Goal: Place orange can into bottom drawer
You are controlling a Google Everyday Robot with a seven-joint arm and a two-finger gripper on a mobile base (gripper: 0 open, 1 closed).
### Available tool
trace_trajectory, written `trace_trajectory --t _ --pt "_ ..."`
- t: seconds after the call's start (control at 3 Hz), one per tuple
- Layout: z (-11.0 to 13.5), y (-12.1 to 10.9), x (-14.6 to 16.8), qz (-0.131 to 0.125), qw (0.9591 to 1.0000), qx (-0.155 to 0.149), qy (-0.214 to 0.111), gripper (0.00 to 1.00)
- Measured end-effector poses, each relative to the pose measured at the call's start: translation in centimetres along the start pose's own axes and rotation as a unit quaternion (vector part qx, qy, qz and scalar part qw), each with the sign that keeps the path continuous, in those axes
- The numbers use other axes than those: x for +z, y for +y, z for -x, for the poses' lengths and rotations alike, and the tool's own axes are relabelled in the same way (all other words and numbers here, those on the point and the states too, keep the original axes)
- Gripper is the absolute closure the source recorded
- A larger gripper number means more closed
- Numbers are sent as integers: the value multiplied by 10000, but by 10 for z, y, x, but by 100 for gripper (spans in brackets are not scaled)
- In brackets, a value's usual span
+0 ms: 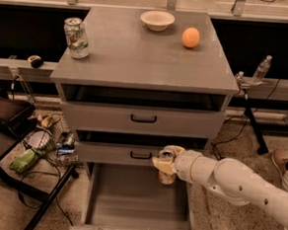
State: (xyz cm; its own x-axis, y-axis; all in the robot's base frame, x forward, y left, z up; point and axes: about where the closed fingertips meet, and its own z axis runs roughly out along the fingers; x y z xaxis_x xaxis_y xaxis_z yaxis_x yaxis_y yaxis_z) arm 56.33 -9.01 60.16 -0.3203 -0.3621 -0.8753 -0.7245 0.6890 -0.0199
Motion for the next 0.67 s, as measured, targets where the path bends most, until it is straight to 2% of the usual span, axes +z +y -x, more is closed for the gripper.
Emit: trace_trajectory --t 0.33,0.67 --pt "-35 20 34 184 9998 75 -3 100" --pt "-92 36 87 337 9989 -130 -310 100"
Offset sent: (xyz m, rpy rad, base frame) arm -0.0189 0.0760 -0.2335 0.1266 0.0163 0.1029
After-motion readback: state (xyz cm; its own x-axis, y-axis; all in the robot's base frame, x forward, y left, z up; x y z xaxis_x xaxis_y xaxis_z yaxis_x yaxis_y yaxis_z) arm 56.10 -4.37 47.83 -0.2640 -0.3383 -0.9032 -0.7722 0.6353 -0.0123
